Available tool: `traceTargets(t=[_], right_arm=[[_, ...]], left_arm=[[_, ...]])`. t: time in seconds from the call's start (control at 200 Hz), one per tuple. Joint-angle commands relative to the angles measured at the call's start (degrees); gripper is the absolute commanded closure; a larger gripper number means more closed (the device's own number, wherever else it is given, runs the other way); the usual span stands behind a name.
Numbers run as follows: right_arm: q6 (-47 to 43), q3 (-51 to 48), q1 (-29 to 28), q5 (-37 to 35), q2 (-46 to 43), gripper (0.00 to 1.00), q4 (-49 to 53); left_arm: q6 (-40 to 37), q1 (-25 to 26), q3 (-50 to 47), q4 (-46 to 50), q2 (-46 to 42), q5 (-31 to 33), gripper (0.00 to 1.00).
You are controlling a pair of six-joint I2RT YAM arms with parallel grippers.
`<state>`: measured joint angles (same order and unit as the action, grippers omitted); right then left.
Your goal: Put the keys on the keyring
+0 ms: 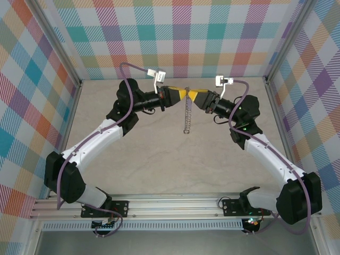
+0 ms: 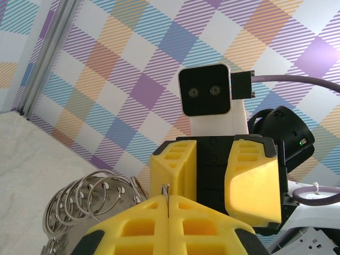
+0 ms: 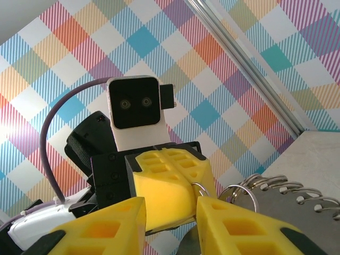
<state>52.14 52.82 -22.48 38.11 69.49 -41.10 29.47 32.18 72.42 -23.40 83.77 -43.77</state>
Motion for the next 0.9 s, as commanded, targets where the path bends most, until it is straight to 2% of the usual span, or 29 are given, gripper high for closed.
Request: traceTargets(t=[0.0,0.255,0.9], right_arm=[[-1.2,-0.8,0.3,-0.9,-1.2,0.69,-0.7],[-2.1,-1.7,1.0,-2.4,-2.8,0.69,0.5],[0.0,1.3,0.1,1.2,0.9,0.7,-2.3]], left_arm=[[-1.5,0.4,-0.1,-1.7,-3.2,-0.5,1.0],[-1.8,0.4,-0.2,-1.4,-3.5,-0.5,1.0],[-1.5,0.4,0.0,-1.5,-3.1,-0.5,1.0]])
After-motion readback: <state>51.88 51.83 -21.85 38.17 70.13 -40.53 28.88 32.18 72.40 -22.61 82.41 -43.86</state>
